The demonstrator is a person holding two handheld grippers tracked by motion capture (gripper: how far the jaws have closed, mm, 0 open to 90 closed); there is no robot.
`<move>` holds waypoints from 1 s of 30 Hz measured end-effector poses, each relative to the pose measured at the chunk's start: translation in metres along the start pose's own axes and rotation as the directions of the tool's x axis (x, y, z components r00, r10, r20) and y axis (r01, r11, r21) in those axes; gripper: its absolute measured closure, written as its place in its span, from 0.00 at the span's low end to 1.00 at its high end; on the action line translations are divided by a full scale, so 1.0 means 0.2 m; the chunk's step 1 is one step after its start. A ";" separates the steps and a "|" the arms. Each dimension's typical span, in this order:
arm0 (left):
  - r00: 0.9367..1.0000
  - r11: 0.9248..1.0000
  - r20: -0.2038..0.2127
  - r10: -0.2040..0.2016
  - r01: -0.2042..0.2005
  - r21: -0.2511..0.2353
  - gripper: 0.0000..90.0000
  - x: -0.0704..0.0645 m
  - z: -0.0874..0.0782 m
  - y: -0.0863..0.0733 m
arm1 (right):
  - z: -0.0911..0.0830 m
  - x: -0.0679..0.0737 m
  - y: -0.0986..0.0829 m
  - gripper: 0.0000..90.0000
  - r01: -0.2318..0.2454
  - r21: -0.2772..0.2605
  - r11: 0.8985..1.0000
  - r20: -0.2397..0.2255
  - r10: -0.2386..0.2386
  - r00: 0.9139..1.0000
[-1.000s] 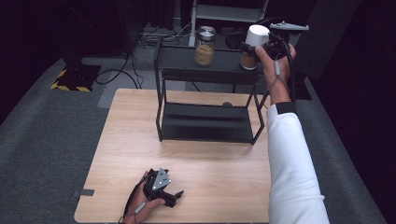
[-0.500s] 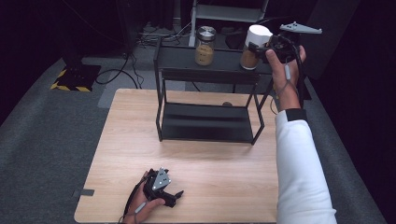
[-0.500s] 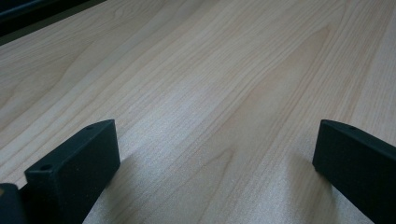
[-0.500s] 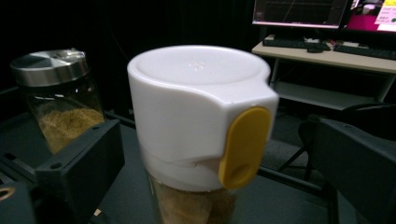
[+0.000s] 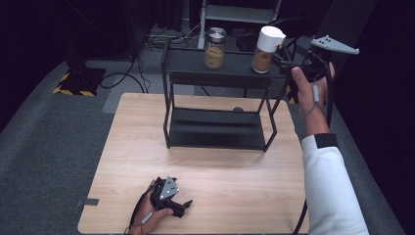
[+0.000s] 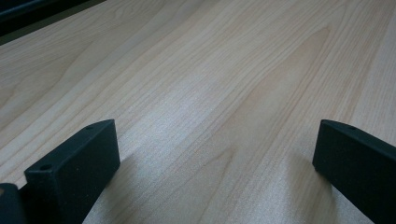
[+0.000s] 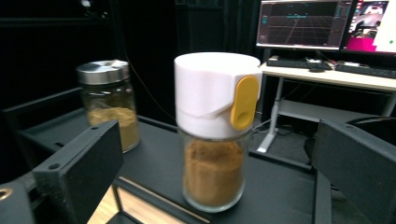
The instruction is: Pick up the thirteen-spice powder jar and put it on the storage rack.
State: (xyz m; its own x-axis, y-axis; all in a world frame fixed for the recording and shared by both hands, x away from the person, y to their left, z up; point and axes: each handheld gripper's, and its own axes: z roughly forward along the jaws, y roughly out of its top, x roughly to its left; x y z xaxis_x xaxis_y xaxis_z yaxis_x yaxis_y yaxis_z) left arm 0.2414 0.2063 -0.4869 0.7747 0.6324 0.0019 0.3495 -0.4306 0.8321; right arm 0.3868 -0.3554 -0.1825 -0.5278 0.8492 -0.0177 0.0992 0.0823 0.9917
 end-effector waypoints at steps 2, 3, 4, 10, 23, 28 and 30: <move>1.000 1.000 0.000 0.000 0.000 0.000 0.00 0.00 0.00 0.00 | -0.03 0.01 -0.01 0.02 0.009 0.000 1.000 -0.002 -0.009 1.000; 1.000 1.000 0.000 0.000 0.000 0.000 0.00 0.00 0.00 0.00 | -0.04 0.01 -0.02 0.02 0.010 0.002 1.000 -0.002 -0.010 1.000; 1.000 1.000 0.000 0.000 0.000 0.000 0.00 0.00 0.00 0.00 | -0.06 0.01 -0.04 0.02 0.009 -0.001 1.000 -0.007 -0.009 1.000; 1.000 1.000 -0.001 -0.001 0.001 0.000 0.00 0.00 0.00 0.00 | -0.14 0.03 -0.11 0.02 0.019 0.000 1.000 -0.010 -0.019 1.000; 1.000 1.000 -0.001 -0.001 0.001 0.000 0.00 0.00 0.00 0.00 | -0.27 0.05 -0.32 0.02 0.039 -0.005 0.999 -0.030 -0.040 0.999; 1.000 1.000 -0.002 -0.003 0.003 0.000 0.00 0.00 0.00 0.00 | -0.32 0.07 -0.39 0.02 0.061 0.005 0.998 -0.037 -0.061 0.997; 1.000 1.000 -0.002 -0.003 0.003 0.000 0.00 0.00 0.00 0.00 | -0.33 0.08 -0.41 0.02 0.065 0.005 0.998 -0.033 -0.064 0.997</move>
State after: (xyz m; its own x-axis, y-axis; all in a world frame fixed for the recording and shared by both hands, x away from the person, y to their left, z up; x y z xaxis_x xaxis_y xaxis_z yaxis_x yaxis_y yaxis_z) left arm 0.2410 0.2060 -0.4870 0.7724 0.6352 0.0003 0.3518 -0.4283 0.8323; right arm 0.3142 -0.3831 -0.2565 -0.5608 0.8244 -0.0773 0.0695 0.1399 0.9877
